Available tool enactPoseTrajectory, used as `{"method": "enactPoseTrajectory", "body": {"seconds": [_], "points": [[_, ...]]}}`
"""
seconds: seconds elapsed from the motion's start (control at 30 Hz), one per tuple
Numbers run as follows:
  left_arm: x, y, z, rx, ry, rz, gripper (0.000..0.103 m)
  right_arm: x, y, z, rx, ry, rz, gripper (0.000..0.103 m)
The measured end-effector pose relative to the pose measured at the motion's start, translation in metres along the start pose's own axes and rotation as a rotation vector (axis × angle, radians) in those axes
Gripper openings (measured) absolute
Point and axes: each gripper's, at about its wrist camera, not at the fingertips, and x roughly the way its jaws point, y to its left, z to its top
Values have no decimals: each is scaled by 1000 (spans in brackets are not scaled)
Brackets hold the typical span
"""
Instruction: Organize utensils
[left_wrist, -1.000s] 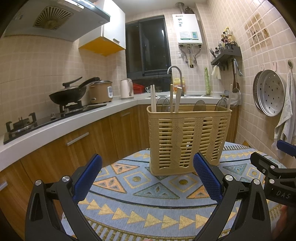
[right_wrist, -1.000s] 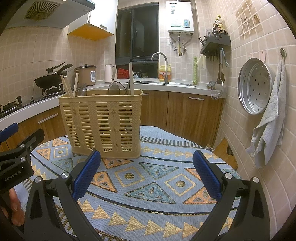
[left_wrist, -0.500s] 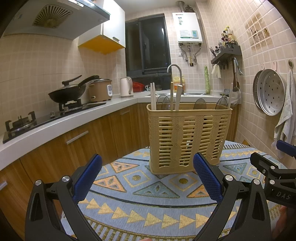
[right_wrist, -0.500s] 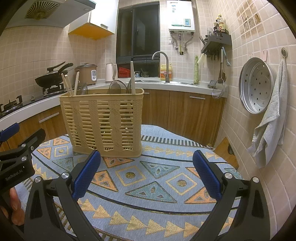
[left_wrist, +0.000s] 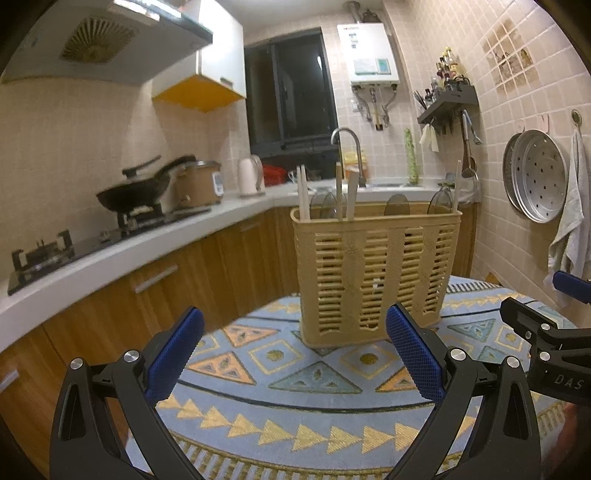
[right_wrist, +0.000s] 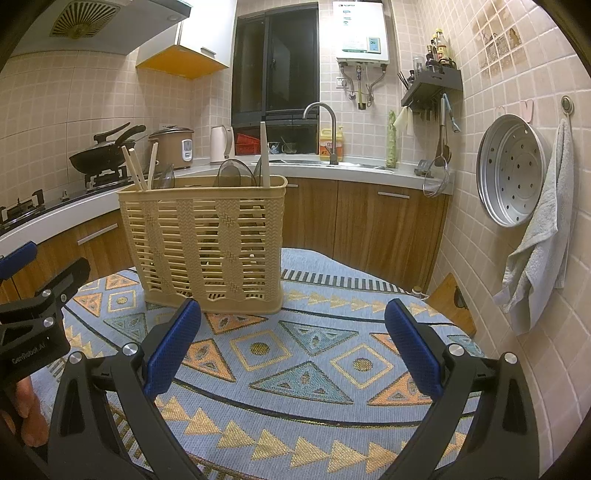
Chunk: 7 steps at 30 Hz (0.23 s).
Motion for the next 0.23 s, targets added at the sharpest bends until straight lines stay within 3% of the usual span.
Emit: {"method": "enactPoseTrajectory", "body": {"seconds": [0.23], "points": [[5,11,0,-58,22,6,96,1,-1,-1,1,-4,-12,95]]}}
